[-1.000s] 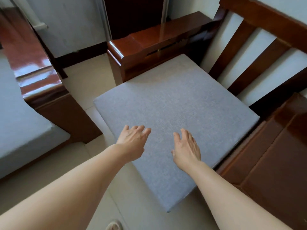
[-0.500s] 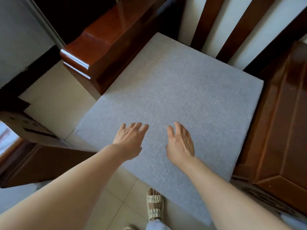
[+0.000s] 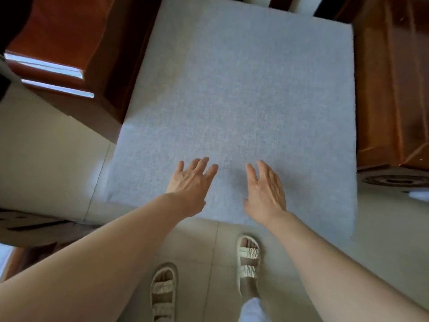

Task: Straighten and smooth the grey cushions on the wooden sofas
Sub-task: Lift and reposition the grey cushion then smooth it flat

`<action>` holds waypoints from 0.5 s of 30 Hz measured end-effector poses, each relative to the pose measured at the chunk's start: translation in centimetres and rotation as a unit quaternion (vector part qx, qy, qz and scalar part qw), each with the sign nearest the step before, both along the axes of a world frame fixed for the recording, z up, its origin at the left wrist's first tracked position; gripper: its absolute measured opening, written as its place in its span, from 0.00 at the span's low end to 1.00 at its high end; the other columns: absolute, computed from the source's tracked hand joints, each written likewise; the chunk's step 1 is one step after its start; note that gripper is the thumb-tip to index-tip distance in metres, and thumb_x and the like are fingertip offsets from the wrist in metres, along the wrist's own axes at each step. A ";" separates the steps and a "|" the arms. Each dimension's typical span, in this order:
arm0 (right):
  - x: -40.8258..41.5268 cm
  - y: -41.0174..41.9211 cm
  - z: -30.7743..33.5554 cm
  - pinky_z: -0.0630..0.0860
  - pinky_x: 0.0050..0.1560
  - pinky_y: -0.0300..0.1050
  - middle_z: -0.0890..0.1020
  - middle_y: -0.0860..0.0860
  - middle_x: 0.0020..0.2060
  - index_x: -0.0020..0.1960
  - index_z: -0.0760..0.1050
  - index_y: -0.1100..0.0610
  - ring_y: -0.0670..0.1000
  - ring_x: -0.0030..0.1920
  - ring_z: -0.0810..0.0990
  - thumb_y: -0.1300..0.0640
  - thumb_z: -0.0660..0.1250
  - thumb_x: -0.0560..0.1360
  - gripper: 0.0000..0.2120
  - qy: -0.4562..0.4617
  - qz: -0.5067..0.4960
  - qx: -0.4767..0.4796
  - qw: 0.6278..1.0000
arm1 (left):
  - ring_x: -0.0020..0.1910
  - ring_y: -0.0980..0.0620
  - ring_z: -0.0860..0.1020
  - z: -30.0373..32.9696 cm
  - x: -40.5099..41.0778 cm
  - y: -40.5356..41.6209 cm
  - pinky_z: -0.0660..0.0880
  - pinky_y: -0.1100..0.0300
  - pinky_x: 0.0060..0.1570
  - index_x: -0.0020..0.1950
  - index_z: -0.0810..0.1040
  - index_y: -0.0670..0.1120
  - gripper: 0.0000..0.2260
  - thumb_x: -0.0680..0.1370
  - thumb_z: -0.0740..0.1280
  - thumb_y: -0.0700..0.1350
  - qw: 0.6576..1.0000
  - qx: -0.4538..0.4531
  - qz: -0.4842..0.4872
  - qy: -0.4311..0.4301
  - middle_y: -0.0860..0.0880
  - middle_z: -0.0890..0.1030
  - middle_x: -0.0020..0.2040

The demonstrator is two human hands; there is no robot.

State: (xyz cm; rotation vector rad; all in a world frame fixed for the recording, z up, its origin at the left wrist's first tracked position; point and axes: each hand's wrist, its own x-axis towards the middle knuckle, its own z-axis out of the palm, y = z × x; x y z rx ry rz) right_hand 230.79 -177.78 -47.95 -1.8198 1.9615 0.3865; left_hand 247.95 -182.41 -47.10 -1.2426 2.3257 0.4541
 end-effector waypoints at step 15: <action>1.3 6.9 -14.7 0.45 0.71 0.64 0.49 0.60 0.76 0.77 0.49 0.52 0.62 0.75 0.48 0.62 0.69 0.63 0.48 0.062 0.009 -0.263 0.963 | 0.76 0.39 0.47 -15.2 0.1 6.5 0.51 0.35 0.65 0.78 0.41 0.52 0.56 0.60 0.75 0.37 0.971 -0.222 -0.027 0.086 0.40 0.45 0.78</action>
